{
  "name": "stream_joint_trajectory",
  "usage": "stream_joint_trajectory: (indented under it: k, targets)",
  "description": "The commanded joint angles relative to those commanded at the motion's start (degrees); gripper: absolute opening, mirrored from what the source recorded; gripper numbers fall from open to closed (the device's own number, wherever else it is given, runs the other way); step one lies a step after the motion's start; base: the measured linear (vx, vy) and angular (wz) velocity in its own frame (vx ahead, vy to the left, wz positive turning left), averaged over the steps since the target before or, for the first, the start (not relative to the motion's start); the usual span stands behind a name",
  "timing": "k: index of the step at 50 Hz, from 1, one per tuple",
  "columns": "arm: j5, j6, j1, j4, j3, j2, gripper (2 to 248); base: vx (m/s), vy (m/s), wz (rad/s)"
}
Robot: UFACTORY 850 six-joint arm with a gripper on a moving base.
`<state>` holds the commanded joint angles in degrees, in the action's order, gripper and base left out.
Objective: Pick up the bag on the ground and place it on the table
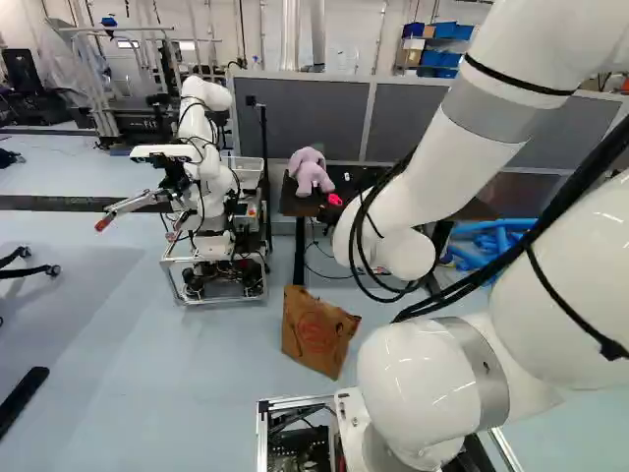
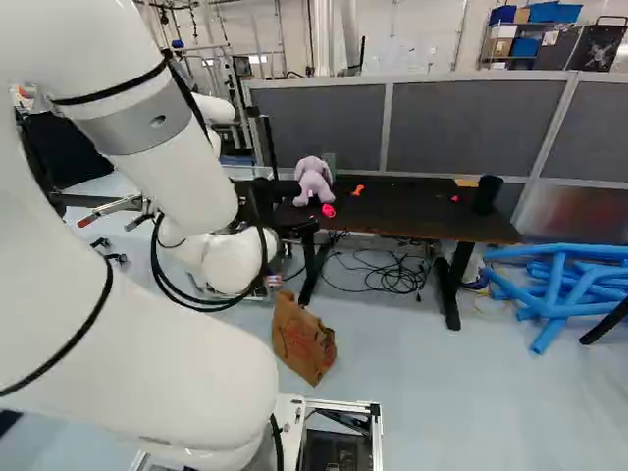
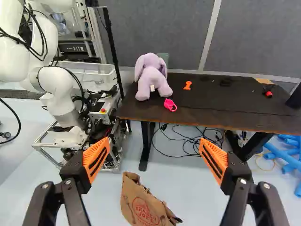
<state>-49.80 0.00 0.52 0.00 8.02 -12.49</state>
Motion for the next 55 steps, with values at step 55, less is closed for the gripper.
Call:
stream_joint_trajectory:
  k: [55]
  targets:
    - [13.2,0.0,2.8,0.0,14.4,20.7,247,0.000,0.000,0.000]
